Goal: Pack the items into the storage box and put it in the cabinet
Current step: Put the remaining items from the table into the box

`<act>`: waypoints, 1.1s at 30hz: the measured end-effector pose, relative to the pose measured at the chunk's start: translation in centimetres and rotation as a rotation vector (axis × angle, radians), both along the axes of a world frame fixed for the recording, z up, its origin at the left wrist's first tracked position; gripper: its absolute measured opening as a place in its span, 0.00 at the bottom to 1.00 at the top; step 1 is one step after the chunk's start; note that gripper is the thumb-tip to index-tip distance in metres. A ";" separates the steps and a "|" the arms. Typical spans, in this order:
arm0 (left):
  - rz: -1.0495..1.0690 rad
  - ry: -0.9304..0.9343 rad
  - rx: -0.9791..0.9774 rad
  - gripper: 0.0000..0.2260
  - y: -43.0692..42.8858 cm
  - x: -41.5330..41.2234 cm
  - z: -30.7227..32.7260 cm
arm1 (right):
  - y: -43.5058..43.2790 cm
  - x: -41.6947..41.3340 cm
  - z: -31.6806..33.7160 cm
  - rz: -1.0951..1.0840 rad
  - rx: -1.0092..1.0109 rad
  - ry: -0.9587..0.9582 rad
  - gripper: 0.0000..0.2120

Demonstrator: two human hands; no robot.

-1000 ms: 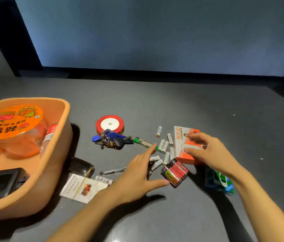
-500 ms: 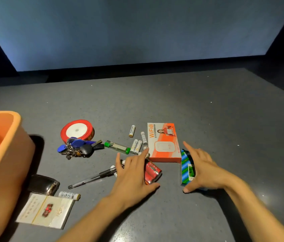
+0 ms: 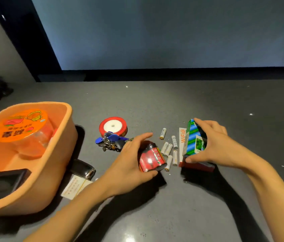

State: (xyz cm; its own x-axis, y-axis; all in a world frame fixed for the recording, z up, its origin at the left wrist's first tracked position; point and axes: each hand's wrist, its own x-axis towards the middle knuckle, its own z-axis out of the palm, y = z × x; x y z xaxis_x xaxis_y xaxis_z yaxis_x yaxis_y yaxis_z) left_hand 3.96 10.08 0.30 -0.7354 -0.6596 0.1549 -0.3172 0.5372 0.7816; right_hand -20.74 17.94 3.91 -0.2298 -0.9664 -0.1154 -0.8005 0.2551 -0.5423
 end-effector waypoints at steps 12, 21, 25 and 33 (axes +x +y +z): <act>0.303 -0.190 -0.117 0.42 -6.4 24.2 8.2 | -10.8 21.0 4.7 0.493 -0.138 -0.060 0.58; 0.023 -0.329 0.002 0.42 -11.3 29.0 4.3 | -15.7 30.1 3.9 0.354 -0.156 -0.067 0.57; -0.178 -0.360 0.009 0.40 -11.5 27.6 3.0 | -16.1 31.2 3.5 0.290 -0.139 -0.055 0.57; -0.160 -0.386 -0.049 0.42 -13.3 28.3 3.3 | -16.2 30.8 4.1 0.229 -0.100 -0.055 0.61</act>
State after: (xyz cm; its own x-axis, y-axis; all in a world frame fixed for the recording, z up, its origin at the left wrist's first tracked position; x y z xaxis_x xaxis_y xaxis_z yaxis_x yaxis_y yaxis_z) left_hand 32.26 -3.20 3.57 -0.8382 -0.5313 -0.1234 -0.4913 0.6372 0.5938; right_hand 10.03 1.73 7.97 0.0002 -0.9997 -0.0229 -0.7999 0.0136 -0.6000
